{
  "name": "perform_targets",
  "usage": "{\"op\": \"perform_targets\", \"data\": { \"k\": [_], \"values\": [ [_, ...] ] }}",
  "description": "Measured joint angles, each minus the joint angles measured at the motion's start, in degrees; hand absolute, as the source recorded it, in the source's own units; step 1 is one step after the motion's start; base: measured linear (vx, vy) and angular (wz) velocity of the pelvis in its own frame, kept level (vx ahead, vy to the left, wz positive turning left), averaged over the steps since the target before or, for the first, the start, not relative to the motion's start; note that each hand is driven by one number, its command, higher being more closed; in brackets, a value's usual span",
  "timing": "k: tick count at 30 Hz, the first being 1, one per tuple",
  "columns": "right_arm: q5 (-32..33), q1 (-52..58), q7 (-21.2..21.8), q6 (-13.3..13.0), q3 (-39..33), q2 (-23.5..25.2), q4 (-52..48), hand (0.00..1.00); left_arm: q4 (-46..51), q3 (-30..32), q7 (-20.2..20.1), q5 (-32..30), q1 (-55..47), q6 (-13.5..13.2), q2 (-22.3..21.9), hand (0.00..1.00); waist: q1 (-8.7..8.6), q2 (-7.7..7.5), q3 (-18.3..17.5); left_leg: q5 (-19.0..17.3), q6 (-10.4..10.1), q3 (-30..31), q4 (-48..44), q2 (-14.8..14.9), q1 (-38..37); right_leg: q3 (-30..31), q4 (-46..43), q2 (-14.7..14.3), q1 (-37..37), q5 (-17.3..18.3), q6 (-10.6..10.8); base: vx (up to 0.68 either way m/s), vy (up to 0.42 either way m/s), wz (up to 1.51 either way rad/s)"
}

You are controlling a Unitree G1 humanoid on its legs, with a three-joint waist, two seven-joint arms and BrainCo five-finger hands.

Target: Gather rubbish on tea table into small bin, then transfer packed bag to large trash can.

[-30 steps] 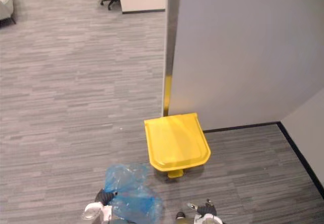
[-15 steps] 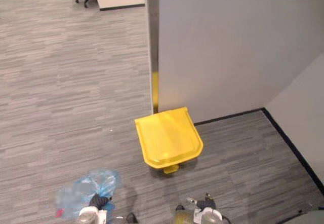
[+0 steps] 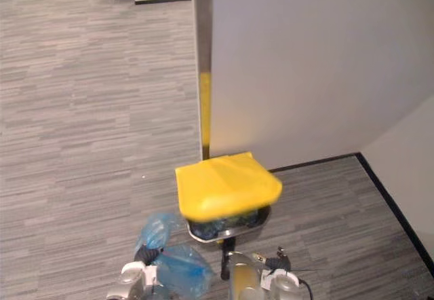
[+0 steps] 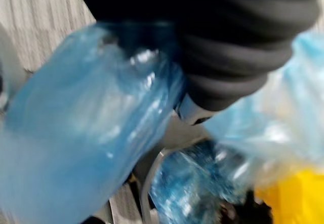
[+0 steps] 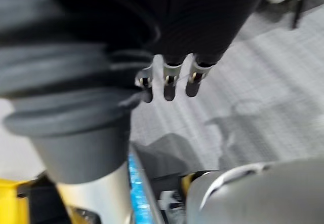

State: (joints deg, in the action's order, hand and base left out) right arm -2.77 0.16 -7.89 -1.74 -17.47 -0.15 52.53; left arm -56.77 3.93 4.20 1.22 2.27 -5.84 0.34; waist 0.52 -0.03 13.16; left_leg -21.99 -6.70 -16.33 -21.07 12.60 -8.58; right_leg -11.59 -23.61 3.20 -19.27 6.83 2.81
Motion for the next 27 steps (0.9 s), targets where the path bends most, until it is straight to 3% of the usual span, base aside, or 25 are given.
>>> {"op": "perform_targets", "data": {
  "k": [3, 7, 13, 16, 20, 23, 27],
  "values": [
    [-0.09, -0.07, 0.01, 0.04, 0.73, 0.06, -0.07, 0.00, 0.51, 1.06, 0.10, -0.07, 0.53, 0.00, -0.13, 1.00, 0.01, -0.32, -0.47, 0.05, 0.00, 1.19, 0.17, 0.05, 0.53, -0.80, -2.85, 0.81, -1.16, 2.64, -0.32, 0.10, -0.026, 0.21],
    [-1.67, -0.38, 0.13, 0.06, 4.68, -0.11, -0.32, 0.00, 1.67, 1.64, 0.15, -1.05, 0.54, 0.00, 0.38, 1.00, 0.13, -0.01, -1.33, 0.79, -0.88, 1.63, 3.48, 0.33, 1.50, -2.42, -2.07, 0.98, -2.20, 2.73, -0.27, 0.06, 0.025, 0.18],
    [-2.28, -4.05, 0.76, 0.12, 15.56, -1.24, -0.18, 0.00, 3.68, 1.10, 0.14, -1.12, 1.63, -0.11, 1.32, 1.00, 0.36, -0.57, -2.60, 6.29, -3.09, 5.93, 7.99, -1.45, 4.16, -5.00, -0.52, 3.85, -2.96, 2.71, -0.28, 0.04, -0.020, 0.36],
    [-2.21, -9.09, 0.74, 0.08, 19.22, -1.09, -1.78, 0.00, 5.13, 0.17, 0.39, -0.94, 2.73, -0.58, 2.15, 1.00, 1.18, -0.71, -3.38, 7.87, -3.90, 7.45, 8.95, -1.73, 6.56, -4.84, -0.07, 4.20, -4.59, 2.48, -0.59, -0.03, -0.056, 0.32],
    [-0.98, -24.44, -0.45, -1.22, 20.05, -3.57, -4.33, 0.00, 8.37, -1.95, 1.86, 2.20, 3.62, -1.29, 3.43, 1.00, 2.90, -1.15, -3.63, 9.33, -3.91, 9.11, 9.04, -1.43, 11.26, -3.47, 3.14, 3.69, -7.18, -0.49, -3.14, -0.07, -0.051, 0.15],
    [1.22, -30.07, -1.64, -0.99, 20.10, -6.09, -3.52, 0.00, 10.28, -3.26, 2.25, 5.50, 2.74, -2.40, 3.79, 1.00, 3.27, -1.47, -3.17, 9.33, -3.84, 9.17, 8.70, -1.41, 12.81, -3.43, 5.23, 3.31, -7.37, -2.69, -2.39, -0.11, -0.028, 0.08],
    [2.95, -36.13, -2.27, -1.03, 20.51, -8.30, -1.91, 0.00, 12.16, -3.61, 2.47, 7.56, 2.44, -2.68, 5.93, 1.00, 3.16, -2.01, -1.54, 6.68, -1.98, 9.18, 8.21, -1.21, 14.80, -2.90, 7.75, 2.69, -8.17, -5.01, 1.29, -0.17, -0.012, 0.00]
  ]
}}
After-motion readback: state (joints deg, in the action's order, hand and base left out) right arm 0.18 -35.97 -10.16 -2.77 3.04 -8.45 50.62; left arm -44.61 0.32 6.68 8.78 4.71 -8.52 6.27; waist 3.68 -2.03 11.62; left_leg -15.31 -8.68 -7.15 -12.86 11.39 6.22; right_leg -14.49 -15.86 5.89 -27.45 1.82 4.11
